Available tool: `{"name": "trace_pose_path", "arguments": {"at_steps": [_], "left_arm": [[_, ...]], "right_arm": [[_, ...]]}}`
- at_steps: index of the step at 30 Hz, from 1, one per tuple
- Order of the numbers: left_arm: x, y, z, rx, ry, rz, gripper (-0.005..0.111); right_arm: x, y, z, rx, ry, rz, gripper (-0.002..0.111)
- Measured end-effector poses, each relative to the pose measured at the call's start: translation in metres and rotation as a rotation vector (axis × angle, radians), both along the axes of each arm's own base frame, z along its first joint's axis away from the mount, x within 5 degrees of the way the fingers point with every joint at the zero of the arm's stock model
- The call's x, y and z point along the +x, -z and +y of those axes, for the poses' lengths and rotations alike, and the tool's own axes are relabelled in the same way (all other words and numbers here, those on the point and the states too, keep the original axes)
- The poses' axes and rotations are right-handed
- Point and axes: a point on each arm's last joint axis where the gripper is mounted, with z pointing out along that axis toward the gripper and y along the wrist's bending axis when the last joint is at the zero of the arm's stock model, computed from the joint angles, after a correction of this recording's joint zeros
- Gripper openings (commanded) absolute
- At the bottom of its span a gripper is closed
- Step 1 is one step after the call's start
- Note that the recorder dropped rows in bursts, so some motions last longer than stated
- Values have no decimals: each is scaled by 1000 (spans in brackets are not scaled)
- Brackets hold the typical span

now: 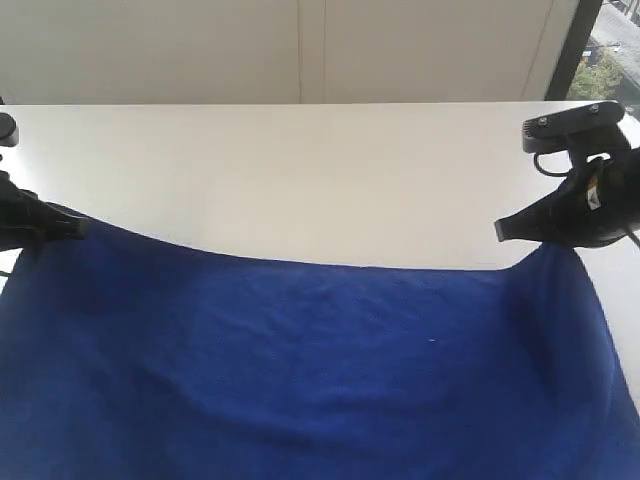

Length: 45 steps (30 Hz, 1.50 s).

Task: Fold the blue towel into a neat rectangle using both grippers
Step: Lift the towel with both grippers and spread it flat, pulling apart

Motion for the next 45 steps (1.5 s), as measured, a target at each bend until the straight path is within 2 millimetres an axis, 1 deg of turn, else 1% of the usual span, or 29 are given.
{"name": "trace_pose_path", "arguments": {"at_steps": [4, 6, 9, 12, 18, 21, 25, 30, 34, 38, 42, 45], "left_arm": [[15, 20, 6, -4, -24, -25, 0], [23, 25, 11, -2, -39, -32, 0], [36, 30, 20, 0, -69, -34, 0], [48, 31, 26, -1, -88, -50, 0], [62, 32, 26, 4, -86, -64, 0], [70, 36, 26, 7, -84, -61, 0], [74, 46, 26, 11, -82, -39, 0], [80, 46, 27, 7, -92, -49, 0], [86, 49, 37, -13, -145, -43, 0], [88, 54, 43, -18, -168, -31, 0], [88, 56, 43, -17, -168, -25, 0], [88, 56, 43, -17, -168, -32, 2]], "right_arm": [[23, 15, -1, 23, -3, -8, 0], [34, 20, -3, 25, 7, -8, 0], [48, 23, -8, 27, 23, -16, 0], [59, 22, -15, 14, 47, -17, 0], [63, 21, -29, -5, 72, -25, 0], [65, 25, -34, 0, 79, -24, 0], [69, 35, -32, 17, 63, -28, 0], [76, 44, -28, 50, 32, -59, 0], [81, 49, -28, 55, 28, -59, 0], [87, 52, -27, 57, 26, -63, 0], [92, 60, -27, 57, 26, -51, 0], [93, 62, -27, 61, 22, -55, 0]]}}
